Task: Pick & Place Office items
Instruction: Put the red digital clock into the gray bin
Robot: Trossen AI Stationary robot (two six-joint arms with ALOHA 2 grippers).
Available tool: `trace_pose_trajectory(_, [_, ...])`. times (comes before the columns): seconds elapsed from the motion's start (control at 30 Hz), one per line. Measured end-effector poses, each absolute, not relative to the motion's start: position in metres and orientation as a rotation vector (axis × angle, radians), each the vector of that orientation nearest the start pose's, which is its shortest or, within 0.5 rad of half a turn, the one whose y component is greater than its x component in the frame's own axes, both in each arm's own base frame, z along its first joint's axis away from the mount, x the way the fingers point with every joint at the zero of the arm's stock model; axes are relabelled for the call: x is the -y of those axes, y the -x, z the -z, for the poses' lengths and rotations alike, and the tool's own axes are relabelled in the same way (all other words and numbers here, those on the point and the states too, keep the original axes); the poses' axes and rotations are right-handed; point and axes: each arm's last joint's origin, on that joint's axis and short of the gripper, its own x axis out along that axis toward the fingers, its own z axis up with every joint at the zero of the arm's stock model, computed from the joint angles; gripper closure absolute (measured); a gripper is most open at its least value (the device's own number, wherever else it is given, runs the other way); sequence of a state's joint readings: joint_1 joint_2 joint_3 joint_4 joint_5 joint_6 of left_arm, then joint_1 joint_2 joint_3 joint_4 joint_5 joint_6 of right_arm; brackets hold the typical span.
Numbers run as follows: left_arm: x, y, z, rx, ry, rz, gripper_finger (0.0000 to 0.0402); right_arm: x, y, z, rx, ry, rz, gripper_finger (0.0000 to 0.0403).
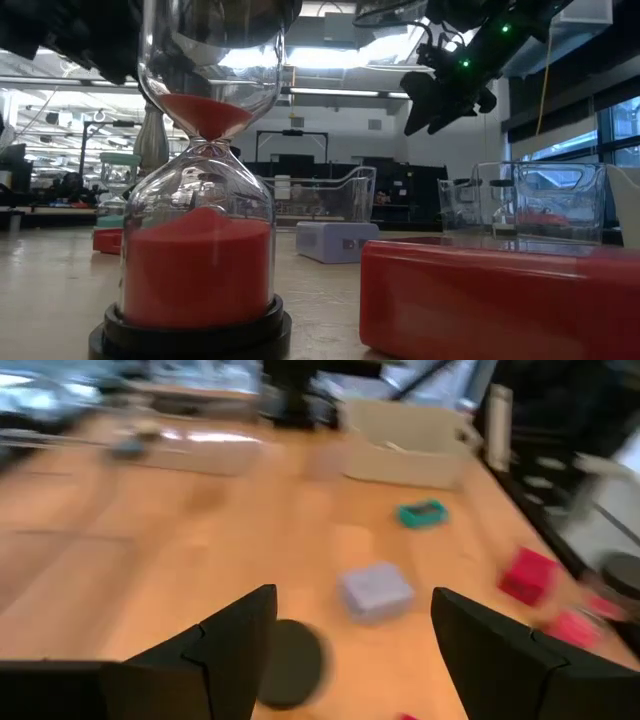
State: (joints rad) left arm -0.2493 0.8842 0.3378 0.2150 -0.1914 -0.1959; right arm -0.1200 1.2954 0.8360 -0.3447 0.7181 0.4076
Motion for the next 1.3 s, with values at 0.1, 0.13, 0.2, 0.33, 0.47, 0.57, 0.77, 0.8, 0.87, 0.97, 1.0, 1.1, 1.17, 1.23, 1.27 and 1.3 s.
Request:
trace_pose_trajectory(0.1, [0.054,-0.186,-0.199,-0.368,0.103,0.089,0.0137,0.047,-0.253,-0.238,-0.613,-0.117,0.923,0.0099])
trace_pose_trajectory(0.13, [0.059,-0.188,-0.198,-0.38,0.096,0.106,0.0137,0.047,-0.253,-0.238,-0.613,-0.117,0.921,0.0099])
trace_pose_trajectory(0.2, [0.068,-0.192,-0.197,-0.402,0.088,0.138,0.0138,0.046,-0.253,-0.238,-0.613,-0.117,0.921,0.0099])
trace_pose_trajectory(0.33, [0.086,-0.198,-0.192,-0.46,0.111,0.185,0.014,0.046,-0.253,-0.238,-0.605,-0.132,0.926,0.0099])
trace_pose_trajectory(0.47, [0.101,-0.202,-0.181,-0.533,0.143,0.187,0.0139,0.043,-0.254,-0.238,-0.6,-0.139,0.917,0.0099])
trace_pose_trajectory(0.57, [0.105,-0.203,-0.171,-0.583,0.131,0.164,0.014,0.038,-0.254,-0.238,-0.601,-0.133,0.898,0.0099])
trace_pose_trajectory(0.77, [0.104,-0.203,-0.148,-0.708,0.046,0.076,0.0141,0.024,-0.256,-0.238,-0.594,-0.134,0.851,0.0099])
trace_pose_trajectory(0.8, [0.104,-0.203,-0.144,-0.73,0.037,0.076,0.0142,0.022,-0.256,-0.238,-0.593,-0.135,0.842,0.0099])
trace_pose_trajectory(0.87, [0.105,-0.204,-0.138,-0.757,0.014,0.076,0.0142,0.017,-0.257,-0.238,-0.592,-0.131,0.825,0.0099])
trace_pose_trajectory(0.97, [0.105,-0.205,-0.131,-0.786,-0.047,0.085,0.0142,0.012,-0.257,-0.238,-0.592,-0.125,0.806,0.0099])
trace_pose_trajectory(1.0, [0.105,-0.205,-0.128,-0.794,-0.07,0.086,0.0142,0.011,-0.257,-0.238,-0.592,-0.124,0.803,0.0099])
trace_pose_trajectory(1.1, [0.104,-0.207,-0.12,-0.824,-0.126,0.084,0.0142,0.009,-0.257,-0.238,-0.592,-0.122,0.797,0.0099])
trace_pose_trajectory(1.17, [0.102,-0.208,-0.114,-0.856,-0.142,0.092,0.0142,0.009,-0.257,-0.238,-0.593,-0.121,0.795,0.0099])
trace_pose_trajectory(1.23, [0.101,-0.21,-0.11,-0.87,-0.14,0.088,0.0142,0.009,-0.257,-0.238,-0.593,-0.121,0.794,0.0099])
trace_pose_trajectory(1.27, [0.1,-0.211,-0.108,-0.876,-0.137,0.084,0.0142,0.009,-0.257,-0.238,-0.593,-0.121,0.794,0.0099])
trace_pose_trajectory(1.3, [0.1,-0.212,-0.107,-0.882,-0.134,0.084,0.0142,0.009,-0.257,-0.238,-0.593,-0.121,0.794,0.0099])
